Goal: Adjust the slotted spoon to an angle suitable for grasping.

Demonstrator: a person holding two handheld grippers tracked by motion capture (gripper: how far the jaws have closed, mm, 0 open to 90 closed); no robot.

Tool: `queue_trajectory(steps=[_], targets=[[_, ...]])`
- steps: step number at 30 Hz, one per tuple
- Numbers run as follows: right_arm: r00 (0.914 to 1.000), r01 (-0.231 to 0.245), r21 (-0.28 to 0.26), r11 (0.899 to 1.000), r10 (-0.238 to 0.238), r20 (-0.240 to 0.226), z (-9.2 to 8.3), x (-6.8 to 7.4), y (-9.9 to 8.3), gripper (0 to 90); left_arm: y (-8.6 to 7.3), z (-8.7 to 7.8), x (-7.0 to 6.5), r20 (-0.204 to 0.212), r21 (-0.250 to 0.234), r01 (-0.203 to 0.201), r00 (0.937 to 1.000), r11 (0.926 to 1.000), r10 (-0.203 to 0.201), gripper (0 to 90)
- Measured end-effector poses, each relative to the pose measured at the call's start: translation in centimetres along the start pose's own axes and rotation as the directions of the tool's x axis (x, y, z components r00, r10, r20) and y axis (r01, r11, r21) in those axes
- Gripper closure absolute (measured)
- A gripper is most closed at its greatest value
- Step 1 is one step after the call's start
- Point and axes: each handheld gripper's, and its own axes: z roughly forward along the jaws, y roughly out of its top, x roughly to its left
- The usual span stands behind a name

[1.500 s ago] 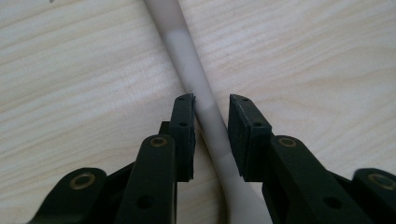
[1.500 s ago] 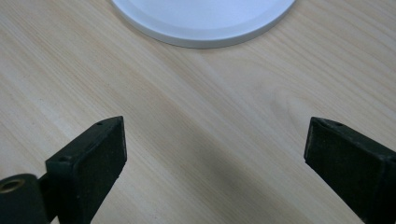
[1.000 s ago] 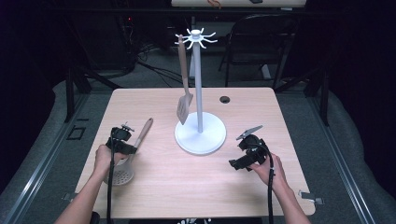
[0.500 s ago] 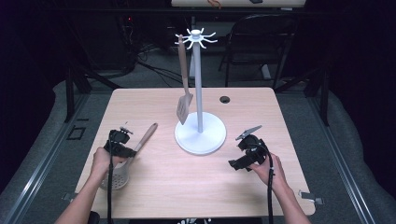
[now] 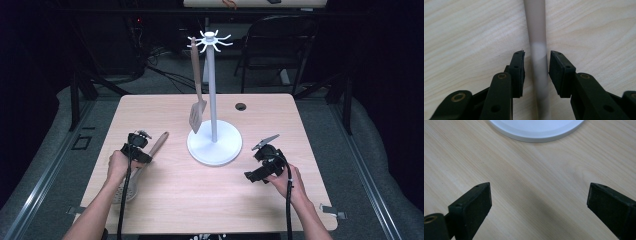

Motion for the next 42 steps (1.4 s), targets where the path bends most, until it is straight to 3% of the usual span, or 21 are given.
queue_trajectory(steps=[5, 11, 16, 18, 23, 26, 28, 29, 34, 36, 37, 38, 42], targets=[[0.9999, 0.002, -0.003, 1.000, -0.002, -0.010, 0.1, 0.1, 0.0, 5.4, 0.0, 0.4, -0.1, 0.006, 0.012, 0.015, 0.9999, 0.9998, -0.015, 71.5], [0.9999, -0.002, -0.009, 1.000, 0.002, -0.012, 0.1, 0.1, 0.0, 5.3, -0.1, 0.3, -0.1, 0.010, 0.009, -0.001, 0.9999, 1.0000, 0.001, 73.9], [0.9999, 0.003, -0.001, 1.000, -0.003, -0.011, 0.0, 0.1, 0.0, 5.4, -0.5, 0.3, -0.1, 0.044, -0.037, 0.005, 0.9990, 0.9993, -0.004, 75.9], [1.0000, 0.005, 0.007, 1.000, -0.005, -0.005, 0.0, 0.0, 0.0, 5.3, -0.6, 0.1, -0.3, 0.032, -0.047, -0.002, 0.9995, 0.9989, 0.003, 76.1], [1.0000, 0.003, -0.004, 1.000, -0.003, -0.009, 0.0, 0.1, 0.0, 5.4, -1.3, -1.3, -0.2, 0.038, -0.136, 0.020, 0.9992, 0.9905, -0.015, 76.3], [0.9998, -0.013, -0.012, 1.000, 0.012, -0.018, 0.1, 0.2, -0.1, 5.4, -2.0, -2.3, 0.1, 0.049, -0.198, 0.040, 0.9983, 0.9795, -0.031, 76.3], [0.9999, 0.003, -0.002, 1.000, -0.003, -0.012, 0.0, 0.1, 0.0, 5.4, -2.5, -3.0, 0.3, 0.055, -0.243, 0.050, 0.9978, 0.9687, -0.037, 76.3], [0.9999, -0.004, -0.002, 1.000, 0.004, -0.015, 0.0, 0.1, 0.0, 5.4, -2.8, -3.3, 0.3, 0.058, -0.276, 0.064, 0.9971, 0.9589, -0.050, 76.4], [0.9999, 0.000, -0.003, 1.000, 0.000, -0.013, 0.1, 0.1, -0.1, 5.4, -3.5, -4.7, 0.2, 0.037, -0.387, 0.048, 0.9986, 0.9210, -0.036, 76.4], [1.0000, 0.006, 0.007, 1.000, -0.006, -0.005, 0.1, 0.1, -0.1, 5.4, -3.7, -5.1, -0.2, 0.025, -0.411, 0.036, 0.9993, 0.9108, -0.028, 76.4], [1.0000, 0.006, 0.007, 1.000, -0.006, -0.005, 0.1, 0.1, -0.1, 5.4, -3.7, -5.1, -0.2, 0.025, -0.411, 0.036, 0.9993, 0.9108, -0.028, 76.4], [0.9999, 0.006, 0.016, 1.000, -0.006, -0.014, 0.1, 0.1, -0.1, 5.5, -3.8, -5.4, -0.5, 0.013, -0.429, 0.032, 0.9995, 0.9027, -0.029, 76.4], [0.9999, -0.003, 0.012, 1.000, 0.003, -0.015, 0.2, 0.1, -0.1, 5.5, -4.2, -6.4, -1.1, -0.002, -0.464, 0.016, 0.9998, 0.8858, -0.019, 76.4]])
